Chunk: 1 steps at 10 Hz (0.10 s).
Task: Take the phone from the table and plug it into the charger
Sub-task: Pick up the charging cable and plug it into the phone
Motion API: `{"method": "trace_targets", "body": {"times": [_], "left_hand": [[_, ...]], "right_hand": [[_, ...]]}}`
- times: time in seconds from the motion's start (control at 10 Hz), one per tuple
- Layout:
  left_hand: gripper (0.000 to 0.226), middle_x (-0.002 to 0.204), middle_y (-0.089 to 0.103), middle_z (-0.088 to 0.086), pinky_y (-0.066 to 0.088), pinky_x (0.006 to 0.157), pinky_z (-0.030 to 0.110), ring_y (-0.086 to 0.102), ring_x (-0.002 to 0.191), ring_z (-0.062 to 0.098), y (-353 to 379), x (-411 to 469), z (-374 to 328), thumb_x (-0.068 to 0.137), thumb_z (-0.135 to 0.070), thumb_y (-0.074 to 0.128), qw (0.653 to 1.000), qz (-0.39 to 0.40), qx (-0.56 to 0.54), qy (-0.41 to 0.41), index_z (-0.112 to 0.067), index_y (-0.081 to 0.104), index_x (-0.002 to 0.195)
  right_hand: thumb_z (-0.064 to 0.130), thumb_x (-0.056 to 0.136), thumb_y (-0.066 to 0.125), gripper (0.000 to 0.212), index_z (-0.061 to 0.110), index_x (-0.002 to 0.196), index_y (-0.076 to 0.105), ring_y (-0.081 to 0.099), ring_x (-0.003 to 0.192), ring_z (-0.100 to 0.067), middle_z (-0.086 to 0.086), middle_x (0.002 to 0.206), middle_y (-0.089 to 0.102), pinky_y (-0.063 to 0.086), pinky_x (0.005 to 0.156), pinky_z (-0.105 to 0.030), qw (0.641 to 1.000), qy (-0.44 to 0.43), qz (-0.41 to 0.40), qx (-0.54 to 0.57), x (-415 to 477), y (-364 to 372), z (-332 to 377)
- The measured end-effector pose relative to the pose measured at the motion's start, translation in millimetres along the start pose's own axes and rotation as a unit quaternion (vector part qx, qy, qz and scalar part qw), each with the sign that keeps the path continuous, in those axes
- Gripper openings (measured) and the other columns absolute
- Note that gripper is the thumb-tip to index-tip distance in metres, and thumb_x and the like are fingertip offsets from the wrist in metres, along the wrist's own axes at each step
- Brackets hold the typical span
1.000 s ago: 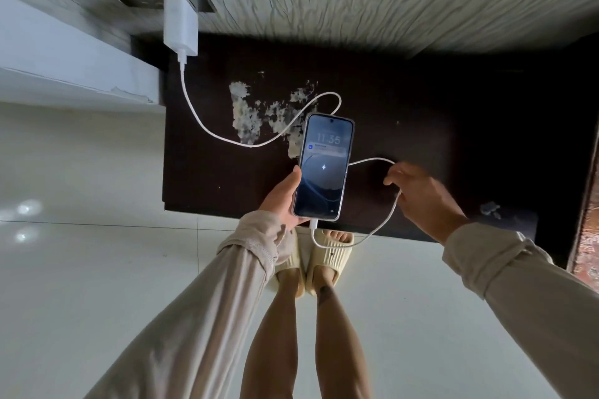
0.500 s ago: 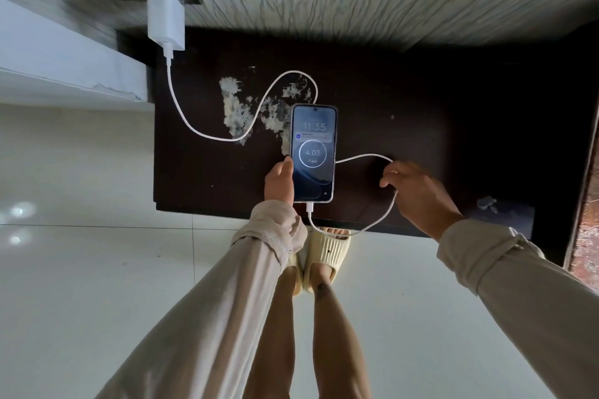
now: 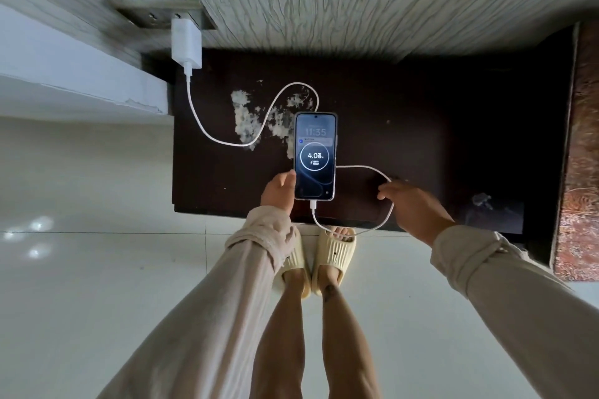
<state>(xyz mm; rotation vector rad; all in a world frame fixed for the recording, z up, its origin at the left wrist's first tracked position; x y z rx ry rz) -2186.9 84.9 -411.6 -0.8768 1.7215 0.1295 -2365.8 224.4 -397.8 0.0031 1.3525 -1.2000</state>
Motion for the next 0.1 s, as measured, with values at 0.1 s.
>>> {"method": "trace_targets", "body": {"times": [0.1], "left_hand": [[0.037, 0.114, 0.064, 0.017, 0.054, 0.079, 0.020, 0.063, 0.094, 0.028, -4.4, -13.4, 19.3, 0.095, -0.022, 0.041, 0.999, 0.029, 0.012, -0.015, -0.003, 0.055, 0.123]], "right_hand": [[-0.013, 0.082, 0.046, 0.050, 0.009, 0.126, 0.056, 0.033, 0.139, -0.019, -0.004, 0.141, 0.050, 0.020, 0.115, -0.027, 0.999, 0.014, -0.013, 0.038, -21.4, -3.1, 1.4]]}}
Point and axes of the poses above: each hand's wrist, its own x-axis towards the middle knuckle, its own y-axis out of the palm, z = x × y, the point moved 7 cm from there along x, towards the middle knuckle
